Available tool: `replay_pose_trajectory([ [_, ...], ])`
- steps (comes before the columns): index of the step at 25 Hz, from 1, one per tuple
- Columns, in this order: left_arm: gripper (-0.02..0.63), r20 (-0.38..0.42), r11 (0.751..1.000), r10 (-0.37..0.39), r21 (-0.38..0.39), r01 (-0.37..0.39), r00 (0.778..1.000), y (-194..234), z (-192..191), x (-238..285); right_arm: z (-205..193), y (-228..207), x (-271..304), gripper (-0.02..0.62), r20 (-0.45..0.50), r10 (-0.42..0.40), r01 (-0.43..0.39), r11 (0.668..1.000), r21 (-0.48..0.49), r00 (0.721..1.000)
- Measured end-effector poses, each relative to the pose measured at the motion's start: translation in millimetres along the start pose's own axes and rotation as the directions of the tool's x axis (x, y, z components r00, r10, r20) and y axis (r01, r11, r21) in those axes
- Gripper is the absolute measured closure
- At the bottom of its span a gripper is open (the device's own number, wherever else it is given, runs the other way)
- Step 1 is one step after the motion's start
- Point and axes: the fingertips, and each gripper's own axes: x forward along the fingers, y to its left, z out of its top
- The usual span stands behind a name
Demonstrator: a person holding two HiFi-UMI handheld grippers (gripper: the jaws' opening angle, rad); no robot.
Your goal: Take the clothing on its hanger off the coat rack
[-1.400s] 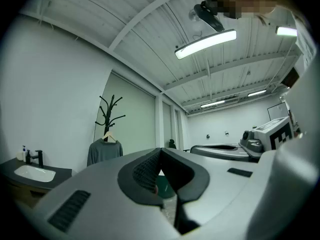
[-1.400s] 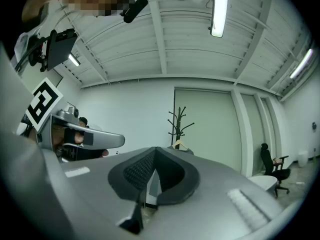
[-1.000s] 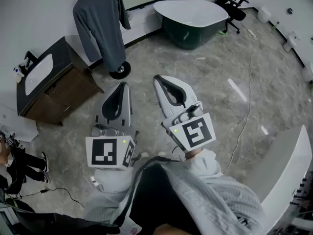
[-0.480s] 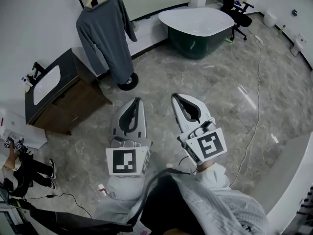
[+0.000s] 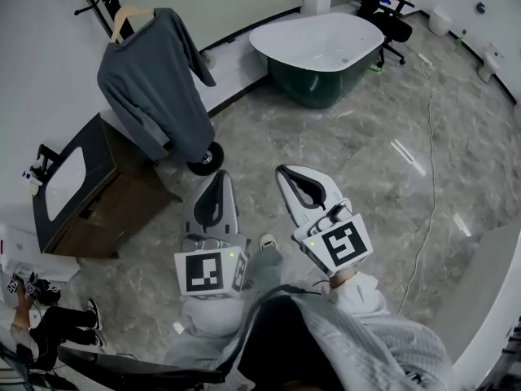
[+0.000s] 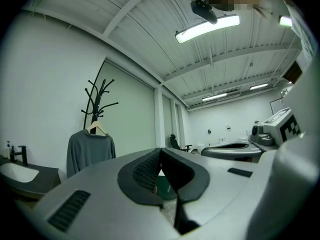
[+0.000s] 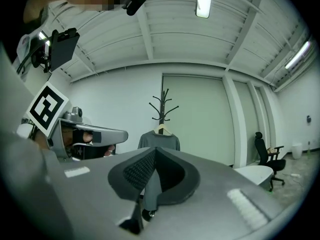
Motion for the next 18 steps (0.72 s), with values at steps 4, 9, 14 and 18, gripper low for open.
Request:
replay_pose_trajectory([
  [4,0.601,0.025,0.999,-0.028,0.035,0.027,0.999,34,16,81,11,-49,78,0.592,0.037,-0.005,0.005,1.0,-0.006,0.999],
  [9,0.601,0.048,0.999,-0.024,0.043,0.022,0.999,85,26,162,10,-89,162,0.592,0.051,-0.003,0.005,1.0,-0.028,0.999],
  [14,0.601,-0.004,0.999,0.008,0.045,-0.007,1.0,115,-6,231,-22,-134,225,0.592,0.002,0.04,-0.04,0.999,0.009,0.999],
  [18,0.601,-0.031,0.996,0.081,0.045,-0.08,0.996,153,-27,293,-39,-174,297,0.592,0.005,0.106,-0.106,0.994,0.021,0.994],
])
